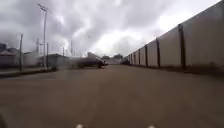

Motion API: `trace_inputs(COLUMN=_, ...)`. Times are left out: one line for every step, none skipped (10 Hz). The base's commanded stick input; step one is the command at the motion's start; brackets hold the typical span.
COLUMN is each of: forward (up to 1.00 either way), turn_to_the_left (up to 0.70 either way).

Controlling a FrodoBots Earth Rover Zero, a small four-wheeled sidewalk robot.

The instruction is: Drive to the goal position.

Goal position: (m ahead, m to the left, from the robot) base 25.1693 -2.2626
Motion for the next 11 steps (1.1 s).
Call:
trace_inputs(forward=1.0, turn_to_the_left=0.02)
trace_inputs(forward=1.0, turn_to_the_left=0.02)
trace_inputs(forward=1.0, turn_to_the_left=0.02)
trace_inputs(forward=1.0, turn_to_the_left=0.02)
trace_inputs(forward=1.0, turn_to_the_left=0.02)
trace_inputs(forward=1.0, turn_to_the_left=0.02)
trace_inputs(forward=1.0, turn_to_the_left=0.02)
trace_inputs(forward=1.0, turn_to_the_left=0.02)
trace_inputs(forward=1.0, turn_to_the_left=0.02)
trace_inputs(forward=1.0, turn_to_the_left=0.02)
trace_inputs(forward=1.0, turn_to_the_left=0.02)
